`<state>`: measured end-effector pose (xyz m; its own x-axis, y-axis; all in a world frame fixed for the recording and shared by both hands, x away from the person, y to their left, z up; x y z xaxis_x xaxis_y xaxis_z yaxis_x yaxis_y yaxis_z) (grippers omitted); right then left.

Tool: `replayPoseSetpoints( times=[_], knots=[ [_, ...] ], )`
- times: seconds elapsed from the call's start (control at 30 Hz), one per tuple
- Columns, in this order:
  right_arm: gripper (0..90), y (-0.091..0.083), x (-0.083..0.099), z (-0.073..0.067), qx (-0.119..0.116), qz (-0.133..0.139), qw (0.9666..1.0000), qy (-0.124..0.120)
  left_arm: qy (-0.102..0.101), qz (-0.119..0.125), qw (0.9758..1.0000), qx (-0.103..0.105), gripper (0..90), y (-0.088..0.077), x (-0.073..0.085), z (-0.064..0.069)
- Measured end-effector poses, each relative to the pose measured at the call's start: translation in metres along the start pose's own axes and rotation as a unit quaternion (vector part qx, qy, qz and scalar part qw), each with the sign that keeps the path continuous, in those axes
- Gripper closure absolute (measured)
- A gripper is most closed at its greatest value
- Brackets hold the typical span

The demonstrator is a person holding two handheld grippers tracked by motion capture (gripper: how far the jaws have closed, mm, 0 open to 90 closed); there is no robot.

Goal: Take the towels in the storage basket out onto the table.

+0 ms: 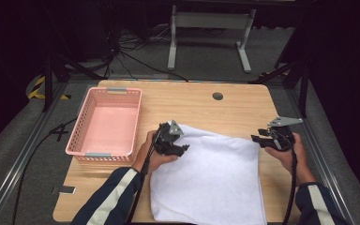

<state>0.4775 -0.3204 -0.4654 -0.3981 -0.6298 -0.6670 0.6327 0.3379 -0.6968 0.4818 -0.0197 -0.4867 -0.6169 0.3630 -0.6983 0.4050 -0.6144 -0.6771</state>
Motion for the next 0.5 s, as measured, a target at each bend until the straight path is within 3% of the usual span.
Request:
replayPoseSetpoints(
  times=[0.03,0.07,0.1,0.13,0.17,0.2,0.27,0.33,0.37,0.43,0.5],
  knots=[
    [55.7,0.008,0.002,-0.002,-0.013,-0.004,0.9999,0.005,0.001,0.003,0.9997,-0.022,40.3,0.005,-0.004,-0.009],
    [54.0,0.014,0.005,-0.004,-0.021,-0.018,0.9996,-0.003,-0.014,0.007,0.9993,-0.035,40.4,0.010,-0.008,-0.021],
    [52.5,0.022,0.009,-0.009,-0.027,-0.028,0.9992,-0.010,-0.025,0.005,0.9990,-0.036,40.1,0.012,-0.009,-0.026],
    [52.7,0.023,0.010,-0.013,-0.040,-0.026,0.9988,-0.010,-0.031,0.002,0.9980,-0.056,39.9,0.015,-0.009,-0.035],
    [51.9,0.024,0.011,-0.020,-0.058,-0.025,0.9979,-0.015,-0.040,-0.001,0.9972,-0.063,40.7,0.017,-0.007,-0.040],
    [50.5,0.025,0.013,-0.025,-0.062,-0.029,0.9971,-0.032,-0.041,-0.005,0.9980,-0.048,43.9,0.020,-0.005,-0.041],
    [48.4,0.022,0.016,-0.035,-0.071,-0.035,0.9954,-0.054,-0.036,-0.017,0.9976,-0.056,46.8,0.022,0.001,-0.044],
    [48.4,0.021,0.022,-0.043,-0.071,-0.048,0.9938,-0.071,-0.035,-0.035,0.9979,-0.043,53.2,0.024,0.009,-0.042],
    [48.7,0.021,0.023,-0.044,-0.070,-0.047,0.9937,-0.074,-0.020,-0.037,0.9976,-0.055,55.0,0.024,0.012,-0.043],
    [49.2,0.022,0.028,-0.045,-0.069,-0.042,0.9945,-0.068,-0.038,-0.037,0.9980,-0.034,57.4,0.022,0.018,-0.041],
    [49.3,0.021,0.030,-0.046,-0.070,-0.033,0.9954,-0.055,-0.040,-0.040,0.9979,-0.033,58.7,0.018,0.021,-0.042]
  ],
)
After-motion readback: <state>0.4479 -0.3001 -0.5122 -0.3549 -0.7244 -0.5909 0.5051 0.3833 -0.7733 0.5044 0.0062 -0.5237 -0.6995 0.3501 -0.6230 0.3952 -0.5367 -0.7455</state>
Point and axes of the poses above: each handheld gripper's, and its own axes: y roughly forward along the jaws, x roughly out of its underside, z roughly to its right, the point moved 9 cm from there along y, roughly forward along the jaws, and after that the axes turned 15 degrees about -y, right-handed, at the moved point
